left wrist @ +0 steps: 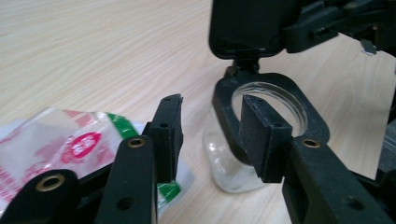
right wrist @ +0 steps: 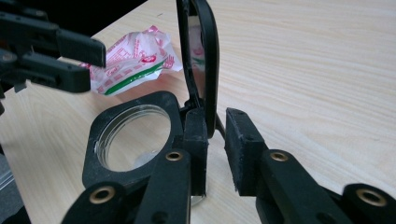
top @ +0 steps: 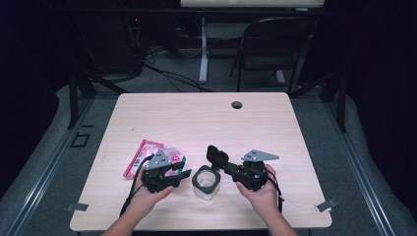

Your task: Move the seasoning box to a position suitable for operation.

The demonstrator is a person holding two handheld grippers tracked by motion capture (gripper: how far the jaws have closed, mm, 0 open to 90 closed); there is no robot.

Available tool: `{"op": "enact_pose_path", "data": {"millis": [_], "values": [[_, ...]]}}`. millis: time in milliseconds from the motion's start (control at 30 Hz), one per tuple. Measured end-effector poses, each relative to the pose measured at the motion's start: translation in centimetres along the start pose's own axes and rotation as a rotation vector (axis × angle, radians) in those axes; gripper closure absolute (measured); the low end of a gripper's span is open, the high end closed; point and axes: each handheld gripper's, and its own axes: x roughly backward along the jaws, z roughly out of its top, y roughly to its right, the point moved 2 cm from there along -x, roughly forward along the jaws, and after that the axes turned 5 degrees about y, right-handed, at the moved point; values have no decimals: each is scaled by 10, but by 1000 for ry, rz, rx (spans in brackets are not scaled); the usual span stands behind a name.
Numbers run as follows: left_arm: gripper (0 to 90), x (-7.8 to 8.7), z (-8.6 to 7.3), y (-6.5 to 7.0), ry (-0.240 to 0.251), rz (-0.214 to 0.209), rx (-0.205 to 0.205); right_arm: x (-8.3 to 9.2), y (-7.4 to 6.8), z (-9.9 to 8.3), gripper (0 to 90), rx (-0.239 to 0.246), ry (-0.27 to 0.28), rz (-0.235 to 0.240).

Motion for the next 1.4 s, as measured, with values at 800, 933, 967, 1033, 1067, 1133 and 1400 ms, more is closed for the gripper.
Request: {"op": "enact_pose_path", "data": {"millis": [800, 933, 967, 1033, 1067, 1133, 1400], "values": [[337, 29, -23, -40, -55, 103, 33, -7, -1, 0, 608, 26, -30, 25], [297, 20, -28, -35, -85, 114, 1, -7, 1, 0, 602, 20, -24, 24], [286, 18, -29, -34, -89, 113, -2, -7, 1, 0, 598, 17, -25, 22], [270, 14, -31, -32, -92, 103, 4, -7, 2, 0, 587, 15, -23, 22], [253, 12, -32, -31, -96, 99, 6, -7, 3, 0, 586, 17, -19, 20], [248, 9, -34, -28, -100, 99, 5, -7, 3, 0, 586, 16, -18, 22], [240, -6, -41, -17, -164, 157, -99, -7, 4, -1, 582, -3, -11, 30]]}}
